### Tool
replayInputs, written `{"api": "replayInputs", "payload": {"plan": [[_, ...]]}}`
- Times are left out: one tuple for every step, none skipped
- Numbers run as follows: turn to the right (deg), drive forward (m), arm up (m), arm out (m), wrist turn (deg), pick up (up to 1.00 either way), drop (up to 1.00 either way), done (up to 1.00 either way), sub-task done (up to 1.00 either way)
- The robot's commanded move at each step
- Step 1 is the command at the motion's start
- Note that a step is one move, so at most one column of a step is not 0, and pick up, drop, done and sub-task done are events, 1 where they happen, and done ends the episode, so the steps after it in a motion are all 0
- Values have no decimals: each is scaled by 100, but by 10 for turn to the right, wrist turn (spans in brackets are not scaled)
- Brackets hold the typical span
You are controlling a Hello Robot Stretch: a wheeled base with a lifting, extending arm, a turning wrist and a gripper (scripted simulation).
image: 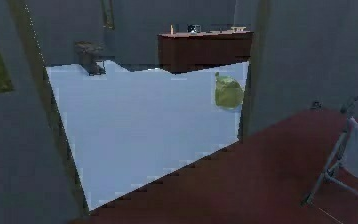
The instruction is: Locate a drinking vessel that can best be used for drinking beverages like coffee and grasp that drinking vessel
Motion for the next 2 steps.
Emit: {"api": "replayInputs", "payload": {"plan": [[0, 100, 0, 0, 0, 0, 0, 0, 0], [-90, 0, 0, 0, 0, 0, 0, 0, 0]]}}
